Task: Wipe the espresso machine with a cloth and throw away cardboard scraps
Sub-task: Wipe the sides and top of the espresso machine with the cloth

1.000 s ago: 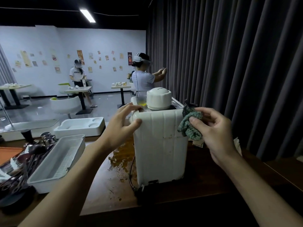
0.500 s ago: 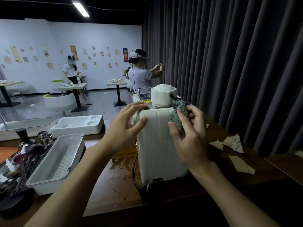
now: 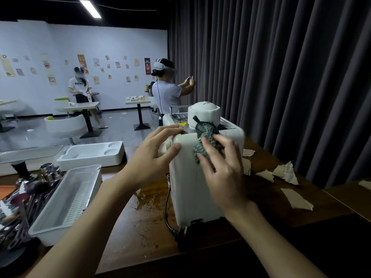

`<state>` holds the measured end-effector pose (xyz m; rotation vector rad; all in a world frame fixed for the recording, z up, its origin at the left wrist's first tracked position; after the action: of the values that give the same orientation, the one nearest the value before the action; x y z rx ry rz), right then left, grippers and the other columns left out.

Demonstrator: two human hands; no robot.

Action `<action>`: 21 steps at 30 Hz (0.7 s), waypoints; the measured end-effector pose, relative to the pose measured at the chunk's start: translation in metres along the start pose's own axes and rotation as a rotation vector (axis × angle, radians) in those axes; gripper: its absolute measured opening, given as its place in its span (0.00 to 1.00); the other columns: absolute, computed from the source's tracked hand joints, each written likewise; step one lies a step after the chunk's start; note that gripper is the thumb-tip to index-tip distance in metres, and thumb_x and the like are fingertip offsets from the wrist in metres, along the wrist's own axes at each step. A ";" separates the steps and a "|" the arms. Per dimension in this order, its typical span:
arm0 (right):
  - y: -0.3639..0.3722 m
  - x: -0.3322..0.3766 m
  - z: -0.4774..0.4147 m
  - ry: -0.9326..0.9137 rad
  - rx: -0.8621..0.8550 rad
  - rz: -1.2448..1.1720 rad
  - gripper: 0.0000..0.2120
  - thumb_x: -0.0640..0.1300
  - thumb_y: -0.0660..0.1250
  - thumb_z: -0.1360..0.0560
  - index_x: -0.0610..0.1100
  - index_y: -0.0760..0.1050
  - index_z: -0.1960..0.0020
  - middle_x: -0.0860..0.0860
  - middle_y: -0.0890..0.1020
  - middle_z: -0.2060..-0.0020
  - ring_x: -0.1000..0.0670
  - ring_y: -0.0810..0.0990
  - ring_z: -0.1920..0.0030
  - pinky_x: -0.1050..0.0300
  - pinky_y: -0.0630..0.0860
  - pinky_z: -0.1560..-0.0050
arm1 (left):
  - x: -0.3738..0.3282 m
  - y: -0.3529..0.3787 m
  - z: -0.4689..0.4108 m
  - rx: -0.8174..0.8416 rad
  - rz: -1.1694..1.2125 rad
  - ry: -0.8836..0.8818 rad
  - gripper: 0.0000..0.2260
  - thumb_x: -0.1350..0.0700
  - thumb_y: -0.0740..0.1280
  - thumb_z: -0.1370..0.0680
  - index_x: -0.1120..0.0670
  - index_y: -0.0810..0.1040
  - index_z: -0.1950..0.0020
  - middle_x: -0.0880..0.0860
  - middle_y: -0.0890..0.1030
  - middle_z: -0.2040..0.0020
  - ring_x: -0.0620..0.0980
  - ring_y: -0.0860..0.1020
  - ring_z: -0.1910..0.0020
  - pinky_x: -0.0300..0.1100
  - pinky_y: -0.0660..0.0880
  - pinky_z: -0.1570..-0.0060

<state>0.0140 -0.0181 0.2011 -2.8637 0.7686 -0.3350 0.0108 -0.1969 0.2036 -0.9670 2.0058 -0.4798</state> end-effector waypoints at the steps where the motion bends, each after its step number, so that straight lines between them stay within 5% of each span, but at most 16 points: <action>1: -0.004 -0.009 0.000 0.039 -0.021 -0.019 0.18 0.37 0.72 0.26 0.36 0.78 0.37 0.38 0.76 0.41 0.42 0.76 0.43 0.56 0.74 0.40 | 0.001 0.000 0.000 0.003 -0.001 0.001 0.20 0.38 0.59 0.21 0.40 0.72 0.30 0.35 0.70 0.30 0.40 0.67 0.29 0.57 0.71 0.32; 6: -0.017 -0.040 0.008 0.245 -0.151 -0.053 0.16 0.39 0.70 0.24 0.37 0.78 0.37 0.39 0.76 0.40 0.41 0.77 0.42 0.53 0.75 0.39 | 0.003 0.001 0.000 0.009 -0.002 -0.001 0.21 0.36 0.59 0.21 0.39 0.71 0.30 0.33 0.69 0.30 0.40 0.67 0.28 0.57 0.71 0.32; 10: 0.003 0.000 0.003 0.172 -0.087 -0.052 0.16 0.36 0.71 0.25 0.35 0.78 0.38 0.39 0.77 0.42 0.41 0.77 0.42 0.60 0.71 0.37 | -0.001 -0.002 -0.001 0.009 -0.002 0.025 0.23 0.36 0.58 0.21 0.43 0.72 0.30 0.37 0.70 0.29 0.41 0.68 0.28 0.55 0.70 0.31; 15: 0.011 0.014 0.008 0.076 0.000 -0.074 0.16 0.36 0.70 0.25 0.36 0.78 0.37 0.38 0.73 0.38 0.42 0.75 0.40 0.53 0.75 0.39 | -0.001 0.000 0.002 0.029 0.020 0.036 0.22 0.38 0.56 0.20 0.42 0.71 0.28 0.35 0.69 0.28 0.36 0.68 0.29 0.39 0.69 0.39; 21: -0.021 -0.052 0.022 0.313 -0.169 -0.017 0.15 0.36 0.71 0.25 0.35 0.78 0.39 0.38 0.74 0.37 0.42 0.77 0.42 0.55 0.74 0.39 | 0.002 0.003 0.003 0.058 -0.006 0.023 0.23 0.35 0.57 0.21 0.39 0.68 0.27 0.33 0.67 0.27 0.37 0.67 0.29 0.42 0.69 0.36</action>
<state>-0.0142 0.0285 0.1753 -3.0158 0.8611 -0.7703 0.0111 -0.1963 0.1997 -0.9357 1.9994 -0.5512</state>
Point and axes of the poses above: each hand's wrist, its own z-axis away from the middle knuckle, its own y-axis out of the palm, x = y × z, the point moved 10 cm from there along -z, towards the middle knuckle
